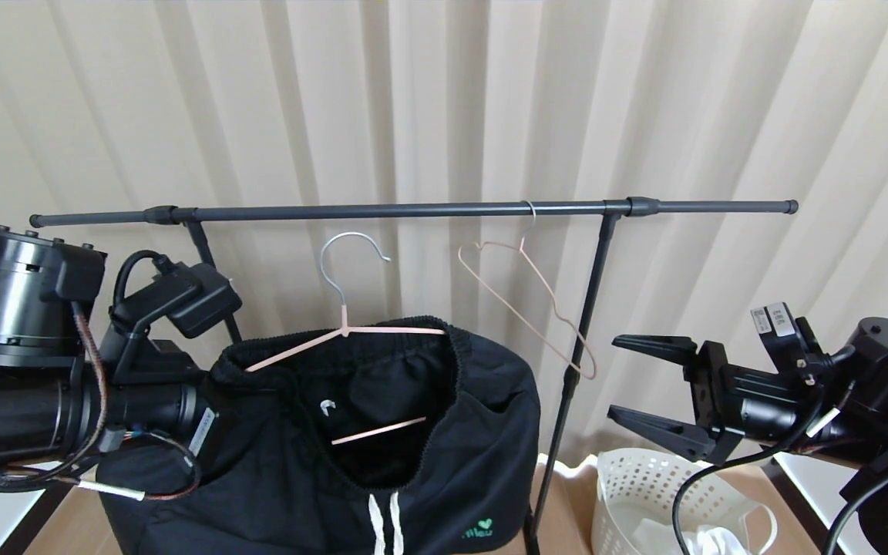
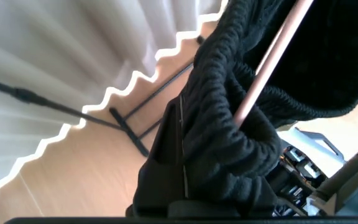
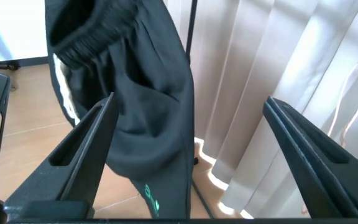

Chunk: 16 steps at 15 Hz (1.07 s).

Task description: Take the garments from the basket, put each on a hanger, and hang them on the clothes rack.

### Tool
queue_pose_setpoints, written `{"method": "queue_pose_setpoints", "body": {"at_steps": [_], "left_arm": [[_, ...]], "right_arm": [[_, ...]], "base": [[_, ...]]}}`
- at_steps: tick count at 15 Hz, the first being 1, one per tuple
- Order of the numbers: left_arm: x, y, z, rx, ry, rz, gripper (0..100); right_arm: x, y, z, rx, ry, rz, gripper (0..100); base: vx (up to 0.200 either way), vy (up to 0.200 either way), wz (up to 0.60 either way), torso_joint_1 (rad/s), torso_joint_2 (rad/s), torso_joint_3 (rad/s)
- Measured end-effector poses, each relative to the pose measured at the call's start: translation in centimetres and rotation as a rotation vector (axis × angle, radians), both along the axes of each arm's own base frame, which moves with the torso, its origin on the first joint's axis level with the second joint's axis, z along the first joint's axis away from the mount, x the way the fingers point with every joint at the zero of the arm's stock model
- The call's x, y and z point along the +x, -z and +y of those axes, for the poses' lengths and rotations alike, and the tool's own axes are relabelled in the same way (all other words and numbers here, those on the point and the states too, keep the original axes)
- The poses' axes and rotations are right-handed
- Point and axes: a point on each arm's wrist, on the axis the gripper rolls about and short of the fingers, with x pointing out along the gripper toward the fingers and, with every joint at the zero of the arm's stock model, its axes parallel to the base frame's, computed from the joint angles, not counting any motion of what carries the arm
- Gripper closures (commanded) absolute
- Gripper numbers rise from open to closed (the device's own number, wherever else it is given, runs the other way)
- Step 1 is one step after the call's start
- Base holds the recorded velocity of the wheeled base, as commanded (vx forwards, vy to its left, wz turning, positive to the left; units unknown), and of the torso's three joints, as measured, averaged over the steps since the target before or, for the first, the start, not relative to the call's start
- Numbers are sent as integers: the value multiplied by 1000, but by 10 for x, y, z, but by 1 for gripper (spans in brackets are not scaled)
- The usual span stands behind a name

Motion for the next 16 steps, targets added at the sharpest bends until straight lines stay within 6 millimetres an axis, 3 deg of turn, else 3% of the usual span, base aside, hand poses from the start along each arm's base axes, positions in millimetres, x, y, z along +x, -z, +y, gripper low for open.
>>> {"method": "queue_pose_setpoints", "body": {"at_steps": [7, 16], "left_arm": [[48, 16, -12, -53, -270, -8, 100], [146, 22, -38, -195, -610, -2, 100]], "right_arm": [[0, 1, 0, 0, 0, 4, 0], [2, 4, 0, -2, 2, 15, 0]], "base": [[0, 0, 0, 0, 0, 0], [0, 0, 0, 0, 0, 0]]}}
